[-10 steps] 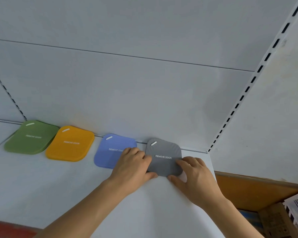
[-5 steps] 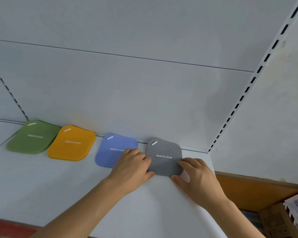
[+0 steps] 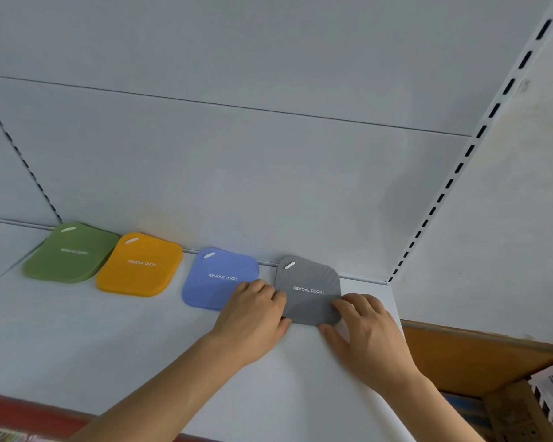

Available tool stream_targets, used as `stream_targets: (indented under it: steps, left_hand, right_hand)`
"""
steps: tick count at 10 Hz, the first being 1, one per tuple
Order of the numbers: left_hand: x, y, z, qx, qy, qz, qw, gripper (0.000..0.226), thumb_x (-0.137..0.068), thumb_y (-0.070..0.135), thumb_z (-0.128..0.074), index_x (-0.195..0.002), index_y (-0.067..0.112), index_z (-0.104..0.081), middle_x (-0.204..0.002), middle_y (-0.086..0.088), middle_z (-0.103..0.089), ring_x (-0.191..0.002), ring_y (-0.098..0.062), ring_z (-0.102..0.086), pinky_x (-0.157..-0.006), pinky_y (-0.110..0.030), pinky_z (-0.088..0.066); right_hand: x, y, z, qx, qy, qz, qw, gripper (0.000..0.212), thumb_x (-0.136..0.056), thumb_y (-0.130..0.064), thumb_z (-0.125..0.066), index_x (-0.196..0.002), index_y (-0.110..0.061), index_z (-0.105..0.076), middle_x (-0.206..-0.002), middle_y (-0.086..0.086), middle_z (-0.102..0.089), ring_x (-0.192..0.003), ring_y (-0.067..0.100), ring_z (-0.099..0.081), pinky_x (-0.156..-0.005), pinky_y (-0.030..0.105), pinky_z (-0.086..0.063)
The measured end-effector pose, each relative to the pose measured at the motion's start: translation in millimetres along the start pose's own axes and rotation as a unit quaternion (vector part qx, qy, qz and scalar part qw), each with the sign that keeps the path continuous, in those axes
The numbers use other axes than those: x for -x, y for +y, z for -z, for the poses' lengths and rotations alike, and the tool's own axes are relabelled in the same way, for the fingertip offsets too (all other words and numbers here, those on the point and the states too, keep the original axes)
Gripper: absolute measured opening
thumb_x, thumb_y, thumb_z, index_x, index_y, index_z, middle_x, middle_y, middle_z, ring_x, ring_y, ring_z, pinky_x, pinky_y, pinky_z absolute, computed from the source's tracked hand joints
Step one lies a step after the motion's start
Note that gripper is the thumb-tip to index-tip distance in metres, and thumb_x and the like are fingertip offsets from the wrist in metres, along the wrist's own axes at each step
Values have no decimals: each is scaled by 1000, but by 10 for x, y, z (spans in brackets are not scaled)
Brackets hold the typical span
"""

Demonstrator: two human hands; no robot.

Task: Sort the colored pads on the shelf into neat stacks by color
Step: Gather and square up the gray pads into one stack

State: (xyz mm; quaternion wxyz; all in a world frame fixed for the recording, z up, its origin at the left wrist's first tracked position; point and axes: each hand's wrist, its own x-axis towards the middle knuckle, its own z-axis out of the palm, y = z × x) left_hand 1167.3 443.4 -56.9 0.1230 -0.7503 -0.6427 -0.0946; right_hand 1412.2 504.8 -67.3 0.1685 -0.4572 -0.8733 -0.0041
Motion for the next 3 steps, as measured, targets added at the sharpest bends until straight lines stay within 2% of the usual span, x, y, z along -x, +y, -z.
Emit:
stream_targets:
  steps: [1,2,3]
  left_hand:
    - [45,36,30,0,-3,24,1000,34,-91,50,-45,-91,20,-61,-89,-1,-65,-92,-29,-62,-76,-43,-51]
    - [81,36,95,3,2,45,999,40,-91,51,-49,-104,17,-66,-104,-3,-65,-105,-32,-61,-86,-45,-52]
    - [141,77,167,26,22,61,998,45,-90,51,-51,-109,15,-71,-109,-3,-68,-110,-31,-64,-88,-46,-56]
  right_hand:
    - [33,5,5,14,-26,-10,1000,56,-95,-66,-46,-130,-24,-59,-133,0,-60,-125,29,-55,-97,42,-53]
    - [65,0,89,38,-44,-23,998,68,-97,-73,-33,-143,-26,-52,-151,3,-51,-143,28,-43,-111,42,-46]
    - [149,-14,189,42,-45,-41,997,73,-98,-75,-25,-146,-27,-52,-155,3,-50,-148,28,-39,-116,44,-43]
